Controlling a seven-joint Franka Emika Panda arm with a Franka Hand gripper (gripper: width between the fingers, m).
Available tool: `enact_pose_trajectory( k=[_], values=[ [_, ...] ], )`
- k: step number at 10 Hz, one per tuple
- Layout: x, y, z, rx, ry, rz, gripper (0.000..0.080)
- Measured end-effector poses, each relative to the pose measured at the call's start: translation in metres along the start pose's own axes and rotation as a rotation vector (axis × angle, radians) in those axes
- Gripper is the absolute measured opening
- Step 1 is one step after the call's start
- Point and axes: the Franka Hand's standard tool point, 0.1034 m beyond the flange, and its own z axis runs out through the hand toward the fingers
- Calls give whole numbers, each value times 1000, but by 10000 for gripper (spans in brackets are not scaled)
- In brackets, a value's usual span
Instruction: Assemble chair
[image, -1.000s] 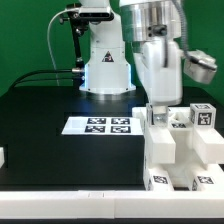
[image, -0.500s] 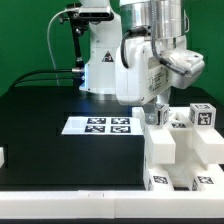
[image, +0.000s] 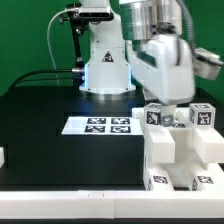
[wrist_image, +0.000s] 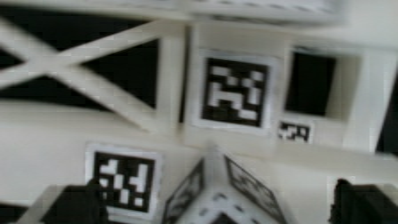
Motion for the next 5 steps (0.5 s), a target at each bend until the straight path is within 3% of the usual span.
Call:
enact_pose_trajectory(
  k=[4, 5],
  values=[
    [1, -1, 0, 4, 5, -205, 649],
    [6, -6, -3, 24, 45, -412, 649]
  ],
)
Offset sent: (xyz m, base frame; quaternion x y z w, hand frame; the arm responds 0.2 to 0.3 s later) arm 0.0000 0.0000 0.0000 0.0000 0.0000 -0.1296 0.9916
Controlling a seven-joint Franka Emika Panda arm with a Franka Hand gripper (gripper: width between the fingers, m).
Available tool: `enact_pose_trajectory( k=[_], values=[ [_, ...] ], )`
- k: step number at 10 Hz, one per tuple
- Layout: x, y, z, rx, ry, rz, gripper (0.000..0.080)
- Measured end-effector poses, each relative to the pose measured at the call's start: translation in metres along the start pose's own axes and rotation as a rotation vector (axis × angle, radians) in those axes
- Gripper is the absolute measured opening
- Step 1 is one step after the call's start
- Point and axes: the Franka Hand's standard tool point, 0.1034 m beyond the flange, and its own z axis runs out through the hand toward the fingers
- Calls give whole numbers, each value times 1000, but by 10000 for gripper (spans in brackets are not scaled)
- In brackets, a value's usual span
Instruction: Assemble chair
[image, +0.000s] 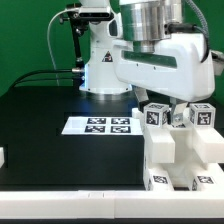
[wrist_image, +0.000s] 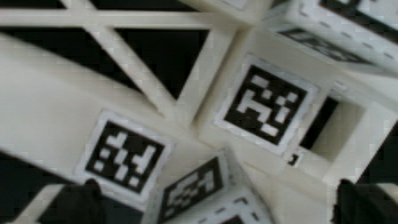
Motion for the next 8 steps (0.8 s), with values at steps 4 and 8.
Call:
enact_pose_trajectory(
  k=[4, 8],
  values=[
    [3, 1, 2, 13, 23, -47, 436],
    [4, 2, 2, 5, 10, 264, 279]
  ],
)
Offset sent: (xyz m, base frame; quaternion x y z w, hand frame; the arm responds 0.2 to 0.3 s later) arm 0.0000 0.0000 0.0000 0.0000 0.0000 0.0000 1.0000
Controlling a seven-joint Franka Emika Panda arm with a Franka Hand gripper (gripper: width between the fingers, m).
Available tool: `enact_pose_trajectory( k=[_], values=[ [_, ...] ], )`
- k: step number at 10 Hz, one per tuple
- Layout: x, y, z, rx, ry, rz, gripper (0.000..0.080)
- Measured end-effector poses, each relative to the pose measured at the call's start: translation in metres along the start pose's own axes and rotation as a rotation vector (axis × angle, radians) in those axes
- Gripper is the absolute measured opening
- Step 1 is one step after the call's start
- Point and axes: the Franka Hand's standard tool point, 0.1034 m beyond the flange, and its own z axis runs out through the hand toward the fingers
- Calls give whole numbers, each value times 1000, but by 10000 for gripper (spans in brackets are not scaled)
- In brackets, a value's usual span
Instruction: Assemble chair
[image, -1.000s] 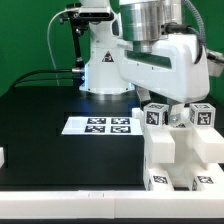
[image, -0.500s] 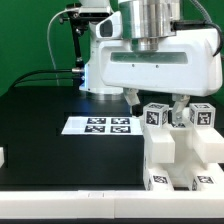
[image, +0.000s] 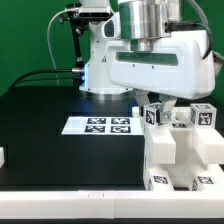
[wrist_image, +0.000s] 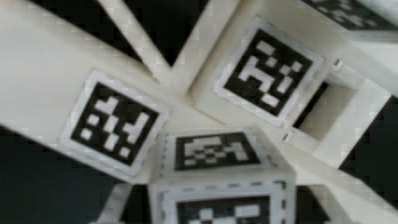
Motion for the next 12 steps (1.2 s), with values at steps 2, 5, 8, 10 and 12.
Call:
enact_pose_trajectory(
  k=[2, 5, 8, 10, 12],
  values=[
    [3, 1, 0, 1, -1, 232, 279],
    [1, 2, 0, 14, 3, 708, 279],
    [0, 3, -1, 12, 12, 783, 280],
    [0, 3, -1, 12, 13, 762, 281],
    [-1, 4, 1, 10, 13, 760, 448]
  ],
)
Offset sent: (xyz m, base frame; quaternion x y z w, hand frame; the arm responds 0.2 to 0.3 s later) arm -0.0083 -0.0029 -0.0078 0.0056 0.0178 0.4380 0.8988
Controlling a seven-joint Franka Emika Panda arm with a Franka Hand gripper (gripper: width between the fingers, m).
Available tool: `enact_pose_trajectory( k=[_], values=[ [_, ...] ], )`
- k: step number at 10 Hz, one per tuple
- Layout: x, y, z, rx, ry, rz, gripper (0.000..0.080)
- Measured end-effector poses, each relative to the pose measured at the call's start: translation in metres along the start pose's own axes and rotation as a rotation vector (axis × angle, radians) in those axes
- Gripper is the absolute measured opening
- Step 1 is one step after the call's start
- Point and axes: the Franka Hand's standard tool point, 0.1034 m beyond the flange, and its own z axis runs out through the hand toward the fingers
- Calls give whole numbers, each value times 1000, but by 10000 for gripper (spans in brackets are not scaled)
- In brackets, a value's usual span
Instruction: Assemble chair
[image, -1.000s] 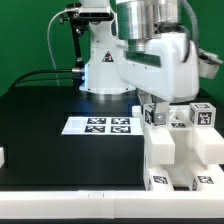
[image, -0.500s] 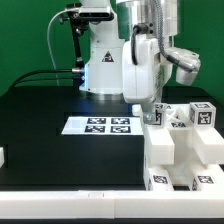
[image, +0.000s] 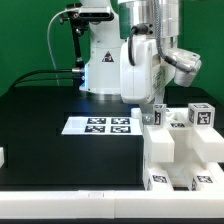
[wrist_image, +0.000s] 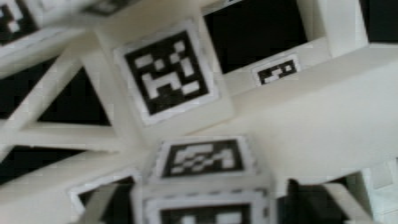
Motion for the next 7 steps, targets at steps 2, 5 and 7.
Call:
enact_pose_trajectory(
  k=[2, 5, 7],
  values=[
    [0, 0, 0, -1, 0, -9, 598],
    [-4, -2, -17, 15, -25, -79, 647],
    [-4, -10, -46, 50, -59, -111, 649]
  ],
)
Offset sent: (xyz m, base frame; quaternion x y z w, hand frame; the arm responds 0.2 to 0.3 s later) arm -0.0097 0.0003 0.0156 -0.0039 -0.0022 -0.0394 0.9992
